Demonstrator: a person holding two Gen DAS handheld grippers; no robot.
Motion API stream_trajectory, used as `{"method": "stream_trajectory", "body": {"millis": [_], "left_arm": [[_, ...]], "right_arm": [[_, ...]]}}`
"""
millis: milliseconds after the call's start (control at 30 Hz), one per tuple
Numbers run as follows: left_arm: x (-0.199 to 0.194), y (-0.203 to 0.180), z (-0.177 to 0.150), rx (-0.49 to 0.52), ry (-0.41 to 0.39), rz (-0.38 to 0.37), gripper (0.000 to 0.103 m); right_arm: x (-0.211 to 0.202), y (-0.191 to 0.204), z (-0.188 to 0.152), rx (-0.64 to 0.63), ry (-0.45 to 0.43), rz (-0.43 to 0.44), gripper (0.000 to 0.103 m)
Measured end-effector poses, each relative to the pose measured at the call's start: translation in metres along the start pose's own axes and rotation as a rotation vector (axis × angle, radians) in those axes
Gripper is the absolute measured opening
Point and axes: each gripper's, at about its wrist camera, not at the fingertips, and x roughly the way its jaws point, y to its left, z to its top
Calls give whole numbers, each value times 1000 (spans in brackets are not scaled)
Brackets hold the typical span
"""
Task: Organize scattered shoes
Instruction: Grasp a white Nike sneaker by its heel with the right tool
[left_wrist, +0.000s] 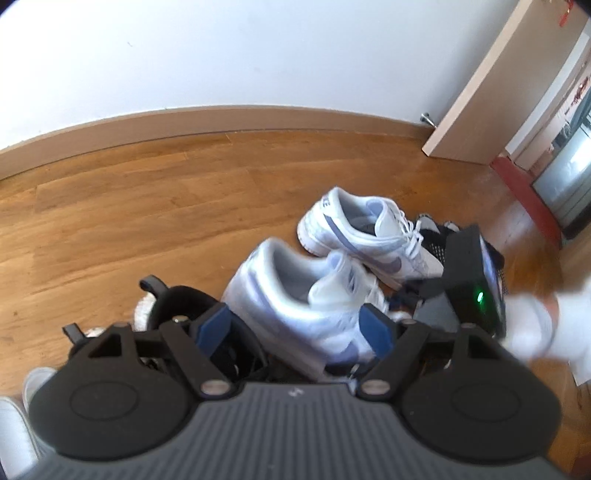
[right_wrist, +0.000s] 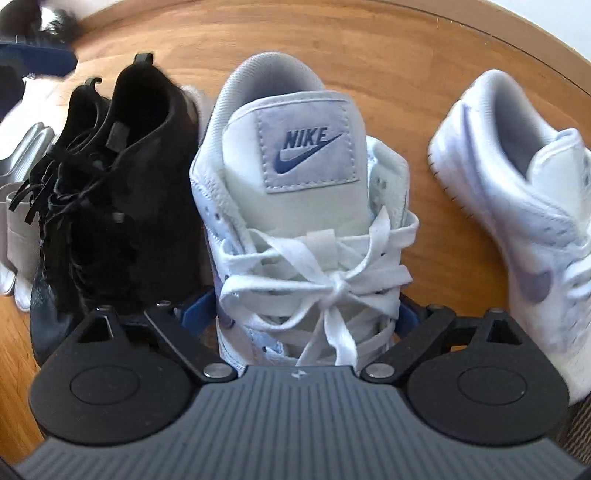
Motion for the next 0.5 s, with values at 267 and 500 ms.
{"method": "stream_trajectory", "body": {"millis": [267,500], "left_arm": [[-7,8,-10,-28,10,26,76],[-9,15,-20,-65,22,33,76]], "right_arm": [[0,22,-9,276,136,-85,94],[-3,17,-8,457,116,-100,95]]}}
